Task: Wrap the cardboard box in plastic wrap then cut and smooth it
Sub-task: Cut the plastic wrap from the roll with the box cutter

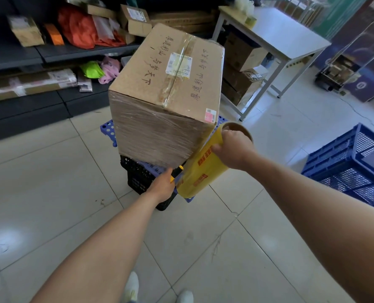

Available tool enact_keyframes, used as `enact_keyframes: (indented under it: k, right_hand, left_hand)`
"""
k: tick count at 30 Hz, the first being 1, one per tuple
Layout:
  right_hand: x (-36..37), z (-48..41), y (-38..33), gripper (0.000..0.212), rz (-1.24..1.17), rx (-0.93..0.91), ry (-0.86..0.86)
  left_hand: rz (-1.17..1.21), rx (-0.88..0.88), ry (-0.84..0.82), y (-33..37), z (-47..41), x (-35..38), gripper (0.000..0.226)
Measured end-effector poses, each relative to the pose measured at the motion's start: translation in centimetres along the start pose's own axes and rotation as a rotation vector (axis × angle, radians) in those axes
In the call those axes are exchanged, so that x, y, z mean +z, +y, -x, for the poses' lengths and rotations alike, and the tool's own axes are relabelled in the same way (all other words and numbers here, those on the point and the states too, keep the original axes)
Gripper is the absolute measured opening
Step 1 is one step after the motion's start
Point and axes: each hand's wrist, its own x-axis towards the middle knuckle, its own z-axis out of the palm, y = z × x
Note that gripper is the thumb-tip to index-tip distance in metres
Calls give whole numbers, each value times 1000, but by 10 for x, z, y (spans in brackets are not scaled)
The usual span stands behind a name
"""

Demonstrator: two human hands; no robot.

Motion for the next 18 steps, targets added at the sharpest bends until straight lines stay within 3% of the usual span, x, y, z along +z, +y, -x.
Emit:
enact_keyframes:
  k: [3,10,18]
  right_hand:
    - [3,-1,8,18,-16,-7,51]
    - [7,-8,19,25,-20,-31,159]
    - [9,-11,24,29,4,-69,200]
  left_hand:
    - [-38,-50,15,-15,-7,17,56]
    - [-222,-261,-79,-55,-7,41,55]
    - [-393,-327,-152,-54,-25,36,54]
